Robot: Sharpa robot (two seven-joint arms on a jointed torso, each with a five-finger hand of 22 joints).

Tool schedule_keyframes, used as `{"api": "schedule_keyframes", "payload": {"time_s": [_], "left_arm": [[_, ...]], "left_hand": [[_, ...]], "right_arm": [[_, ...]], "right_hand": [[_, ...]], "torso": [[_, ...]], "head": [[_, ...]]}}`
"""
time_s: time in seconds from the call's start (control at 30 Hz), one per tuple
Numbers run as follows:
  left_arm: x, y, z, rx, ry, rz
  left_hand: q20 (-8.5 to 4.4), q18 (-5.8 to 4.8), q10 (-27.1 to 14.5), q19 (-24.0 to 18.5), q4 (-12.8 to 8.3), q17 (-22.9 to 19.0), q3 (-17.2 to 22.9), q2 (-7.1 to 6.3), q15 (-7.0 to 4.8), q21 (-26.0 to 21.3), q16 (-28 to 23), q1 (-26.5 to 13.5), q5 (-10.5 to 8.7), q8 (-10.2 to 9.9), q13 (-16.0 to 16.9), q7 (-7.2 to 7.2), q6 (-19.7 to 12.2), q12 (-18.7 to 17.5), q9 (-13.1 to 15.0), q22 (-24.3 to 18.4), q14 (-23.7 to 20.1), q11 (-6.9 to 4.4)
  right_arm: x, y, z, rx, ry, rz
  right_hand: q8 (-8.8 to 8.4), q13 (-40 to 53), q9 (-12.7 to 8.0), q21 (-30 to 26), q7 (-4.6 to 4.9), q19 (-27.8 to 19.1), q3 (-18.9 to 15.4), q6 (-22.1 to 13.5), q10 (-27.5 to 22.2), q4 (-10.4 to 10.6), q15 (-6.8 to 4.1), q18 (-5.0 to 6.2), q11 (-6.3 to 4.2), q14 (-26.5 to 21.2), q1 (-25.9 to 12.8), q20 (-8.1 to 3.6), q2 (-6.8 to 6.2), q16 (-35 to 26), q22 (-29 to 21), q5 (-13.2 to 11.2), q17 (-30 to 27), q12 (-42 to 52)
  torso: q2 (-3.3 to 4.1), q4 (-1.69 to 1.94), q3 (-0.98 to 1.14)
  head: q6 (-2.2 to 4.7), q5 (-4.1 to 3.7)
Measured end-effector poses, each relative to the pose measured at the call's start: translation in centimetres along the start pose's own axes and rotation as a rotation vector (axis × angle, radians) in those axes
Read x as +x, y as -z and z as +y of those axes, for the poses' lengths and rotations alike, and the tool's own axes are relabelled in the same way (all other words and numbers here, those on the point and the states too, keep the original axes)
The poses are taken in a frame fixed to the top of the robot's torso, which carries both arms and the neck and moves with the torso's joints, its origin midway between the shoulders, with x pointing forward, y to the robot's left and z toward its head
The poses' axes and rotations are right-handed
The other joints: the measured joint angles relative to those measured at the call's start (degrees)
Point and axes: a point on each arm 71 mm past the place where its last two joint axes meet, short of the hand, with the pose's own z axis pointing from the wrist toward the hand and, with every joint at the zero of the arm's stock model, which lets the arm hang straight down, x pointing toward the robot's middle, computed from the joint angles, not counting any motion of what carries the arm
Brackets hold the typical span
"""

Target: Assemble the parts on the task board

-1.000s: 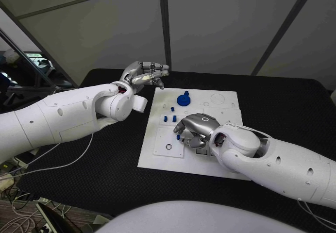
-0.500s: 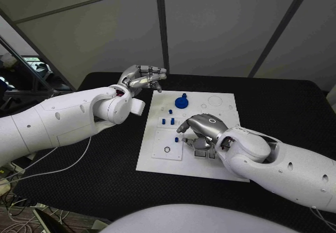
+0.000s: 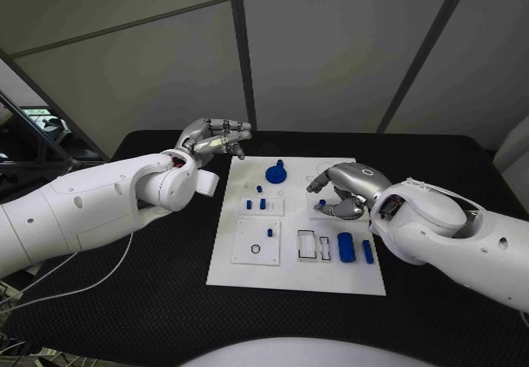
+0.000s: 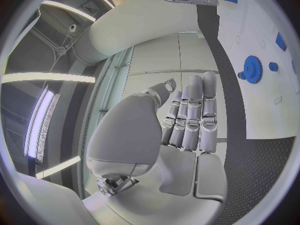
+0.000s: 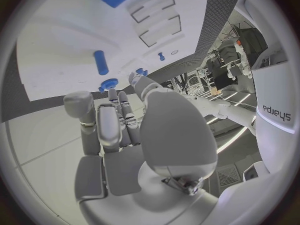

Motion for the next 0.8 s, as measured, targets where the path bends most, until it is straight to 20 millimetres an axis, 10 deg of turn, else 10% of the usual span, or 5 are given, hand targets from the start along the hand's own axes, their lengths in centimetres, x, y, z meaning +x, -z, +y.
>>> {"api": "schedule_keyframes", "payload": {"time_s": [0.8], "left_arm": [[0.2,-0.1,0.1,-0.007,0.003,0.008]], "left_hand": [[0.00,0.00,0.0,0.0,0.0,-0.1,0.0,0.00,0.19,0.0,0.0,0.0,0.00,0.0,0.0,0.00,0.0,0.0,0.0,0.0,-0.2,0.00]], "right_arm": [[0.8,-1.0,-1.2,0.031,0.046,0.090]], "right_hand": [[1.33,0.2,0.6,1.0,0.31,1.1,-2.4,4.3,3.9,0.6,-0.24,0.01,-1.35,0.2,4.0,-0.44,3.96,1.4,1.7,0.0,1.0,5.3]], "torso": [[0.18,0.13,0.06]], "head": [[-0.41,-0.20]]}}
